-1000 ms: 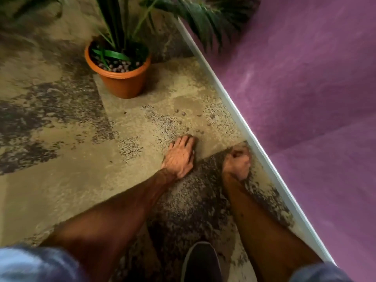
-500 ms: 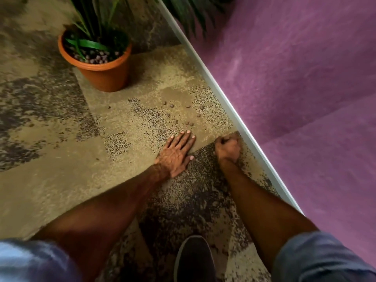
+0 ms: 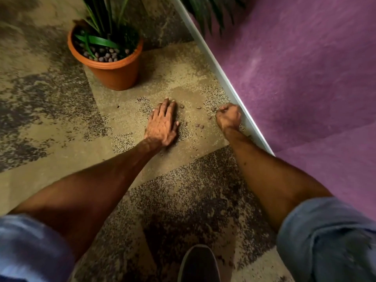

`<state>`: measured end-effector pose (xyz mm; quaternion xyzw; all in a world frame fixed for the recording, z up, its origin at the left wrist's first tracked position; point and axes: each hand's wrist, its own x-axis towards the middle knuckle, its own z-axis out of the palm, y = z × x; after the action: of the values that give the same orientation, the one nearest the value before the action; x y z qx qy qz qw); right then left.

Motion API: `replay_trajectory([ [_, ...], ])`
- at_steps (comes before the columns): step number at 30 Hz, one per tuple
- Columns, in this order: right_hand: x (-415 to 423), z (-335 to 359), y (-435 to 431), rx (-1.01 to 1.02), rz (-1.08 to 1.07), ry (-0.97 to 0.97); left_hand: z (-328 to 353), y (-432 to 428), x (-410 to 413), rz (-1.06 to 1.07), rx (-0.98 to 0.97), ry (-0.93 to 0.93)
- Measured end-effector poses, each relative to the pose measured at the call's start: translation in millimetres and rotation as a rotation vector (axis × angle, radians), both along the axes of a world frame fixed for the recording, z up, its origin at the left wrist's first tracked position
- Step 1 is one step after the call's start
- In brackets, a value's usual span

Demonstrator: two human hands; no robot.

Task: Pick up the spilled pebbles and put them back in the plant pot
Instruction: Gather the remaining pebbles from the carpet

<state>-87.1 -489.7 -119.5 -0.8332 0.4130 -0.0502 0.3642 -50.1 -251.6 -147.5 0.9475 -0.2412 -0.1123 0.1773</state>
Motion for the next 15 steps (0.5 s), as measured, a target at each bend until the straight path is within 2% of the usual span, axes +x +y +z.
replay_trajectory([
  [4,20.7,-2.0,0.8,-0.049,0.081,0.119,0.2,-8.5,23.3,0.064,0.066,0.054],
  [8,28.7,-6.8,12.0,-0.128,0.096,0.092,3.7,-14.2,38.9,0.039,0.105,0.025],
  [15,25.8,-8.6,13.1,-0.179,0.381,0.112,2.6,-18.1,48.4,-0.049,0.079,0.048],
])
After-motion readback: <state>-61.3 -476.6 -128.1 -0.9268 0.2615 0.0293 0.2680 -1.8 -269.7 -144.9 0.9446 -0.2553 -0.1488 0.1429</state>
